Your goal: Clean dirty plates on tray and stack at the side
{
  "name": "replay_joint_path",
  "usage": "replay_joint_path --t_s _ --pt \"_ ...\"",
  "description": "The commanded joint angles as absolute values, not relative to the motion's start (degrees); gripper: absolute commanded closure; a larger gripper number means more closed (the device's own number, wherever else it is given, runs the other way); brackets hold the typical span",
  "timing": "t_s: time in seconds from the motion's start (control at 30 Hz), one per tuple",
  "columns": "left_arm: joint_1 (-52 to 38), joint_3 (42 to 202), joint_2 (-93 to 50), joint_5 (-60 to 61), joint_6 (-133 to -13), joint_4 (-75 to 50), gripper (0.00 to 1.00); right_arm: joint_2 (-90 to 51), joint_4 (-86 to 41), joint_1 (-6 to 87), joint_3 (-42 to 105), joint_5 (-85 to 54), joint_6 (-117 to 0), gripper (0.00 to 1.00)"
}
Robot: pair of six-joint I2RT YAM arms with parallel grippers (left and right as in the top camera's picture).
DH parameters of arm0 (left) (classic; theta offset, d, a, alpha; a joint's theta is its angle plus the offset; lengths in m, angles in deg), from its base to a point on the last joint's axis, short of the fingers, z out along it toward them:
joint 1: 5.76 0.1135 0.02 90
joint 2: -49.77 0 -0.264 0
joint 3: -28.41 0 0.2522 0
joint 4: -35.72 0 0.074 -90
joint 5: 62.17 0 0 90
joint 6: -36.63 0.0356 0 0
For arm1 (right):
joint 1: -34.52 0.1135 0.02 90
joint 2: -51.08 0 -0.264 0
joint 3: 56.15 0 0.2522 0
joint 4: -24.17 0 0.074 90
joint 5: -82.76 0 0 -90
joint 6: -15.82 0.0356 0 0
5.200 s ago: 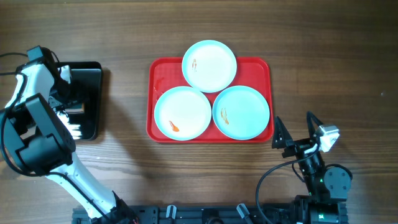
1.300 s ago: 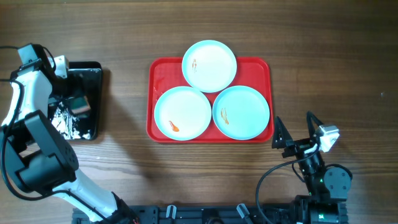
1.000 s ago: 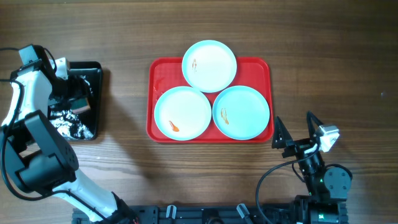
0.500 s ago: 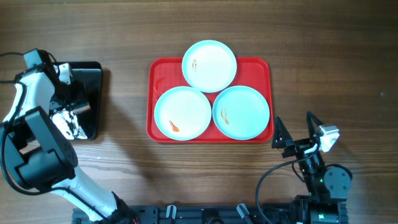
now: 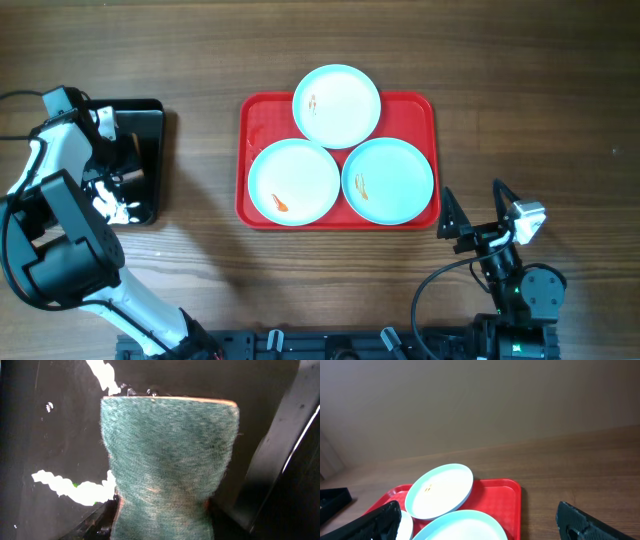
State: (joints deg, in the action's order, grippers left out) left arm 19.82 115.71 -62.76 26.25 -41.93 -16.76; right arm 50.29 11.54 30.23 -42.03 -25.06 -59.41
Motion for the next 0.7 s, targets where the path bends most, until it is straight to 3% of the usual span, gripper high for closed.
replay_joint_path --t_s 0.0,0.03,0.1,0.13,0.17,0.43,0.67 --pt "20.2 115.25 -63.59 26.59 -41.8 -16.04 0.63 50.29 11.76 30.05 -42.07 -25.67 -59.0 0.0" --pt "20.2 115.25 -63.59 26.57 -41.8 -16.06 0.66 50.29 11.76 30.05 -42.07 -25.67 -59.0 0.0" --pt "20.2 115.25 -63.59 26.16 -41.82 -16.13 0.81 50.29 11.76 30.05 -42.07 -25.67 -59.0 0.0" --pt "20.2 115.25 -63.59 25.68 -41.82 -16.15 0.94 50.29 11.76 30.05 -42.07 -25.67 -59.02 0.0" --pt "20.2 115.25 -63.59 25.28 -41.84 -16.17 0.96 50.29 11.76 30.05 -42.07 -25.67 -59.02 0.0" --pt "20.2 116.19 -59.29 16.69 -43.66 -16.35 0.96 50.29 11.76 30.05 -42.07 -25.69 -59.02 0.0" --pt "20.37 116.43 -52.88 16.17 -43.68 -17.85 0.96 50.29 11.76 30.05 -42.07 -25.67 -59.0 0.0"
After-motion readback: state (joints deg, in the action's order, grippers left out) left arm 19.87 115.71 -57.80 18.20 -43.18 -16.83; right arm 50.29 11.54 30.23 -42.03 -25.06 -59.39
